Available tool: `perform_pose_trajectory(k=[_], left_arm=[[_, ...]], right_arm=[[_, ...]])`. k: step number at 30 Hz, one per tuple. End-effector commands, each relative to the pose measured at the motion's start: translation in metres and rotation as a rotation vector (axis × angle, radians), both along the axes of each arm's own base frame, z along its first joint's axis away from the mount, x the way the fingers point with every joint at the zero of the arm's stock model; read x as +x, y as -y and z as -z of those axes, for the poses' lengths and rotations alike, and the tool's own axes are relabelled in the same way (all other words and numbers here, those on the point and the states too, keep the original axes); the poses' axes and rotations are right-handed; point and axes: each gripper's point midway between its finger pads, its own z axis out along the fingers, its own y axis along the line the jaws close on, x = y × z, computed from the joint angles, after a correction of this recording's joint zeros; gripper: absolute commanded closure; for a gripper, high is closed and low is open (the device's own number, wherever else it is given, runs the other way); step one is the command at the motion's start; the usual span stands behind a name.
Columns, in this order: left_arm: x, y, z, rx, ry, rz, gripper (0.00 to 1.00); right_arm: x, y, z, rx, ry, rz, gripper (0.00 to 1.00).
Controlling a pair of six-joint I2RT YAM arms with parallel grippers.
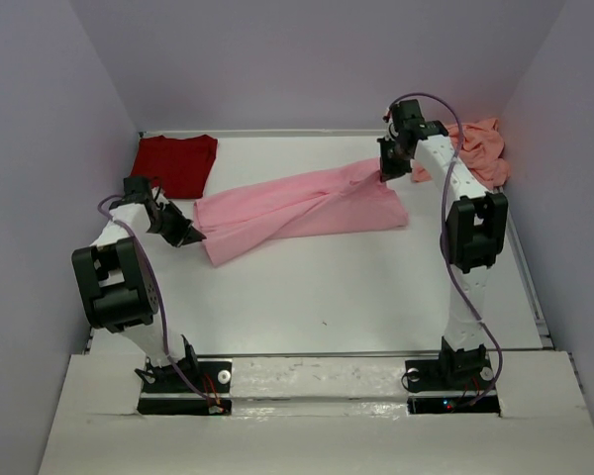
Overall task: Fold and stack the t-shirts
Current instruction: Fold the tshirt
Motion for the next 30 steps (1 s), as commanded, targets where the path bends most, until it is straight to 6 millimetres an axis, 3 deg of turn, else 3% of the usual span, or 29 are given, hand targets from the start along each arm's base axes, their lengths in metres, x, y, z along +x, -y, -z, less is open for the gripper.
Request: perform_pose_trajectory(k=[1,20,30], left_arm=[[0.014,-0.004,-0.014,0.0,0.032,0.024,1.0],[0.047,-0.013,-0.011,0.001,0.027,0.034,1.0],[0.08,-0.026,-0.03,0.017,0.068,0.027,1.0]], right_arm=[[0.016,0.004,-0.006,-0.007,0.027,-0.012,1.0],[0.045,-0.006,0.014,0.017,0.032,-0.022,1.0],[0.042,-0.004,0.026,0.009,0.011,-0.018,1.0]])
